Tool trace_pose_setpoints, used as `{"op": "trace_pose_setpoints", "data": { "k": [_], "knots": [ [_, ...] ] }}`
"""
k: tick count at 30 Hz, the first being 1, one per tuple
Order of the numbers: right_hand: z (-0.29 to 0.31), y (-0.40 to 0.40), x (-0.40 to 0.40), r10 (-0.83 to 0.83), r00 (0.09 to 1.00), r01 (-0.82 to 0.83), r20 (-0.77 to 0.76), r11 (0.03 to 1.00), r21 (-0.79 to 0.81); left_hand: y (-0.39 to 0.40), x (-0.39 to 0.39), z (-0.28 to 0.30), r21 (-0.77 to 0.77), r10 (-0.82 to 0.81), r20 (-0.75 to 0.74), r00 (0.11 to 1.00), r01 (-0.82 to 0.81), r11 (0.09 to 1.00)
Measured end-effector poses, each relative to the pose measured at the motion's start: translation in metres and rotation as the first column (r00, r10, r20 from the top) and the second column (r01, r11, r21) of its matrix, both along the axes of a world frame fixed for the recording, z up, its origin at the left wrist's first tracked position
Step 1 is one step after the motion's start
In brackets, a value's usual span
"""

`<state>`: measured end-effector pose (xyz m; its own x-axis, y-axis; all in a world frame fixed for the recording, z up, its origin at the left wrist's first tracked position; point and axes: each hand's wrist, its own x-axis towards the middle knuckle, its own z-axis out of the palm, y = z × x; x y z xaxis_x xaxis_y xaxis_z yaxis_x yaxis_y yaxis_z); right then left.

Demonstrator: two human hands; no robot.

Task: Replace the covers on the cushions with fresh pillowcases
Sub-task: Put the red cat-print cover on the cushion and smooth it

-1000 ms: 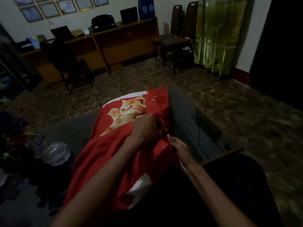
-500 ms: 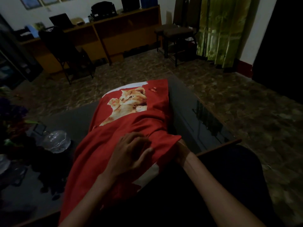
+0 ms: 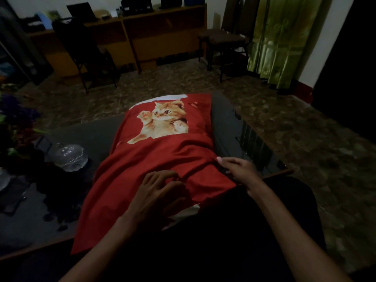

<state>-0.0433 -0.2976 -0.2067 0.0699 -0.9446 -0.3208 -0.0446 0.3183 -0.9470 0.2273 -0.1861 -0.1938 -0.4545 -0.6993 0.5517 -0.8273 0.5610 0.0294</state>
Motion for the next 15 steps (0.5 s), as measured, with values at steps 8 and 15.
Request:
{"op": "trace_pose_setpoints", "data": {
  "k": [8,15],
  "knots": [
    [-0.017,-0.023,0.042,-0.044,0.94,0.007,-0.338,0.994,-0.109,0.012,0.005,-0.031,-0.159,0.014,0.184,0.983,0.016,0.987],
    [0.014,-0.005,0.062,-0.203,0.817,-0.14,-0.54,0.838,-0.527,0.052,0.022,-0.031,-0.093,0.241,0.008,0.971,-0.239,0.967]
  ]
}}
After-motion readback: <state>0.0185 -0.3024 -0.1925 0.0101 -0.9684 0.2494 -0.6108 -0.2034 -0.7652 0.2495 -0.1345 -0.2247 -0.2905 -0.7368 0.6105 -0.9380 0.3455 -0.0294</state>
